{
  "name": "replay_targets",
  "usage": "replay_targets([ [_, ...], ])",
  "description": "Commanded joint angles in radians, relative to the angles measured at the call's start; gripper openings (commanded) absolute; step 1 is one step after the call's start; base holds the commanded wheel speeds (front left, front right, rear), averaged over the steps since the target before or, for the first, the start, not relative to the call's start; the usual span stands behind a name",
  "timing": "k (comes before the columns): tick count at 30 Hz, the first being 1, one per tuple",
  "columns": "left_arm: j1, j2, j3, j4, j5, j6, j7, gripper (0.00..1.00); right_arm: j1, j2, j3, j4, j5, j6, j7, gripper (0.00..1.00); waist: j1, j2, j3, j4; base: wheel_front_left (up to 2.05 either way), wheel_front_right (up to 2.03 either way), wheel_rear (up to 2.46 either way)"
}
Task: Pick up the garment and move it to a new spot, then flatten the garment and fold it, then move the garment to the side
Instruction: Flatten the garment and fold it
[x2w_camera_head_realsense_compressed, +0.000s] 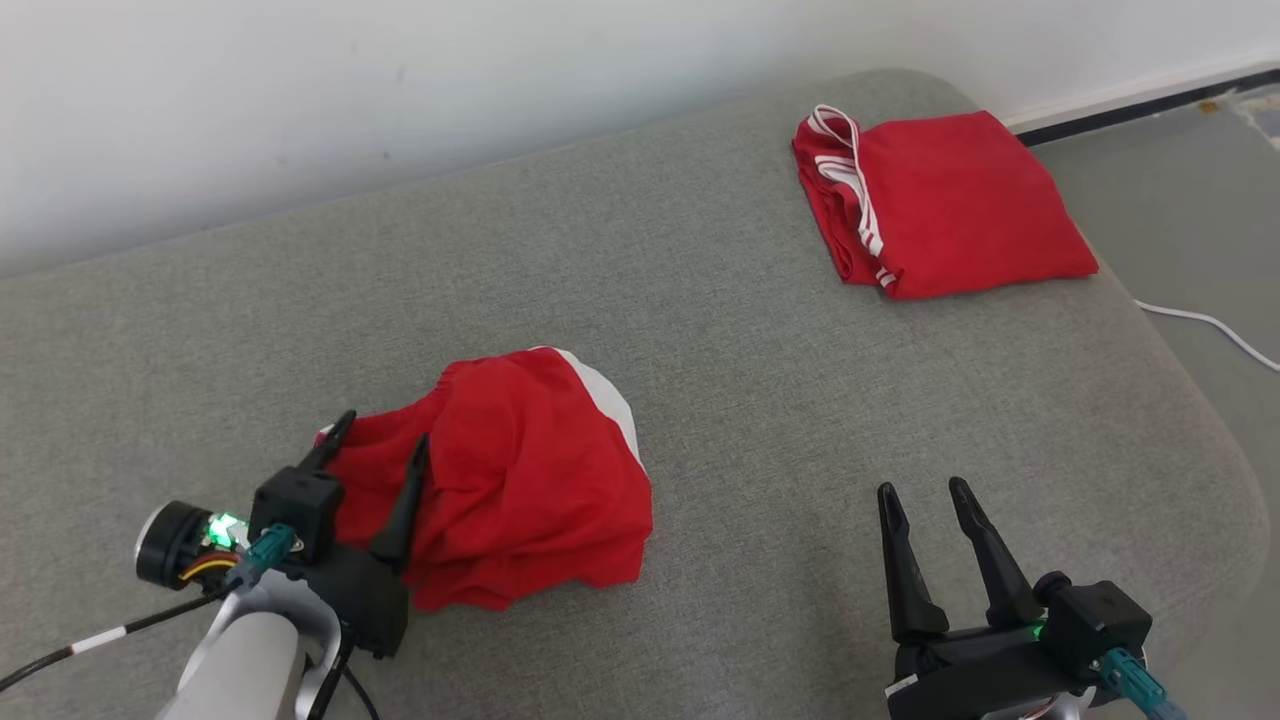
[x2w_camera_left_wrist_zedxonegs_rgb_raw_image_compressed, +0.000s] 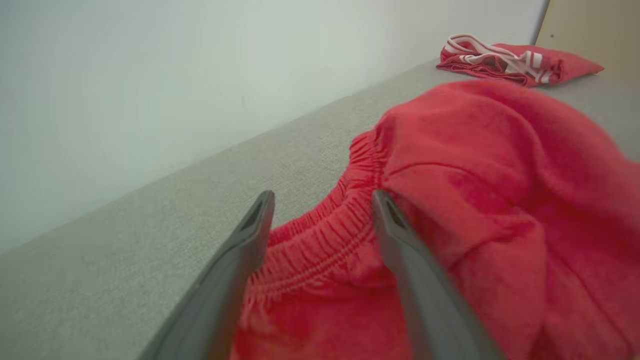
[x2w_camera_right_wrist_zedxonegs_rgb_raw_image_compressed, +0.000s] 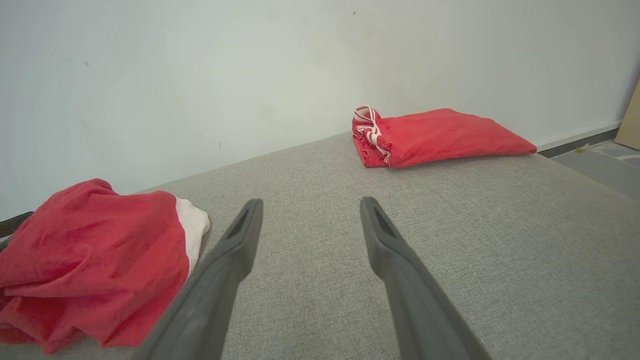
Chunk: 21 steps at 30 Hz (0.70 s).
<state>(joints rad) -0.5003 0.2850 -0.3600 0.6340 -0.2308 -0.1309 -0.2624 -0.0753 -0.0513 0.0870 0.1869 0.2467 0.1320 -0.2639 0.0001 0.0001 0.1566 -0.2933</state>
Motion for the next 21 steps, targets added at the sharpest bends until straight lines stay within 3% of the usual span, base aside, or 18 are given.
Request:
replay_targets([
  [1,-0.014,0.006,-0.012,0.016,-0.011,0.001,-0.003,1.0,0.0,0.002,0.0,0.002,0.007,-0.003,0.0,1.0,-0.0001,-0.0001,0.005,-0.006,0.0,0.0,0.0],
  [5,-0.029,0.018,-0.057,0.082,-0.05,0.001,-0.003,1.0,-0.002,0.002,-0.005,0.002,0.01,-0.003,0.0,1.0,-0.0001,-0.0001,0.007,-0.004,0.0,0.0,0.0],
  [6,-0.031,0.017,-0.067,0.101,-0.055,0.001,-0.003,0.5,-0.003,0.002,-0.006,0.003,0.009,-0.003,0.0,1.0,-0.0001,-0.0001,0.006,-0.003,0.0,0.0,0.0],
  [7,-0.037,0.017,-0.078,0.118,-0.061,0.001,-0.003,0.1,-0.004,0.002,-0.006,0.003,0.008,-0.003,0.0,1.0,-0.0001,-0.0001,0.005,-0.002,0.0,0.0,0.0],
  [8,-0.041,0.016,-0.093,0.137,-0.069,0.001,-0.003,0.0,-0.004,0.002,-0.008,0.004,0.007,-0.003,0.0,1.0,-0.0001,-0.0001,0.003,0.001,0.0,0.0,0.0],
  [16,-0.09,0.012,-0.198,0.209,-0.141,0.001,0.001,0.0,0.012,0.002,-0.023,0.003,-0.011,-0.003,0.0,1.0,-0.0001,-0.0001,-0.022,0.044,0.0,0.0,0.0],
  [21,-0.098,0.016,-0.162,0.148,-0.174,0.002,-0.003,0.0,0.027,0.002,-0.03,0.004,-0.016,-0.003,0.0,1.0,-0.0001,-0.0001,-0.045,0.098,0.0,0.0,0.0],
])
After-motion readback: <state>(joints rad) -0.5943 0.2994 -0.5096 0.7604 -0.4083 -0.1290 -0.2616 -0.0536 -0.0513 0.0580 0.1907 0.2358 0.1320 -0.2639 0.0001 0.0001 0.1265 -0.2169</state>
